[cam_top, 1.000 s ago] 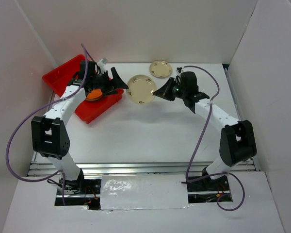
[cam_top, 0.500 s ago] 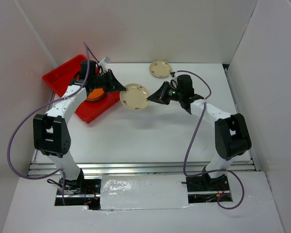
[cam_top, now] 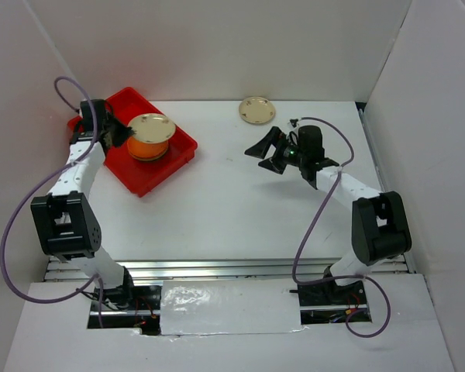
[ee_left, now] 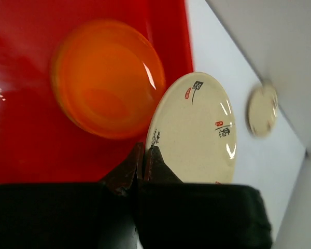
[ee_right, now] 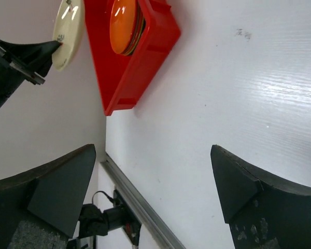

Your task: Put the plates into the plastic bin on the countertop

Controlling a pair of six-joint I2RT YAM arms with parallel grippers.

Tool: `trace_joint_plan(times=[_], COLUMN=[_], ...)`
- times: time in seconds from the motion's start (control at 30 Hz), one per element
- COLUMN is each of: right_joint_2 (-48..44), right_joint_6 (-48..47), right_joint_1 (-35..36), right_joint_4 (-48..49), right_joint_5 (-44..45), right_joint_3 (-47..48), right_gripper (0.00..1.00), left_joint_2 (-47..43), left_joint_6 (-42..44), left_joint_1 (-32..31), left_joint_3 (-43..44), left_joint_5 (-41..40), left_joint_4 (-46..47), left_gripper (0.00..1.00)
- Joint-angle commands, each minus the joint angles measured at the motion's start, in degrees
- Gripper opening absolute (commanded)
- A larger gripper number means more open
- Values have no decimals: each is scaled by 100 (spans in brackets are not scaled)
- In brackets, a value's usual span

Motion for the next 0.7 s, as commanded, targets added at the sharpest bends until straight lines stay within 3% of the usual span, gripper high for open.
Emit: trace_joint_plan(times=[0.0,0.33,0.43,0.47,0.53,0.57,0.6,0.67], right_joint_2=[-418,-630,-621,-630,-613,-604,-551,-446], right_joint_6=[-366,-507,-516,-533,-551,-569,-560,-534], right_joint_1=[-66,-426,-427,-427,-435,-444,-470,-497], right_joint_4=[-93,-145,-163,-180,-224,-242,-251,-269], right_joint_5=[74,-164,-173,-173,-146,-111,-94,-41], right_joint_3=[-203,-415,-362,-345,-292,-275,-222,-134], right_gripper=[100,100,100,100,100,100,100,100], left_joint_2=[28,916,1005,1005,978,917,873,689], left_joint_6=[-494,-327,-389,-415,-415,-389,-380,-327], left_joint_1=[234,481,516,525,534,542,534,499], left_joint_3=[-52,748,810,793,784,810,828,854], left_joint_5=[-1077,-980,-1077,-1103,-1165,-1174,-1269,-1402], left_joint_4=[556,65,-190,-251,-313,-383,-471,-489], left_gripper=[0,0,38,59,73,91,99,99])
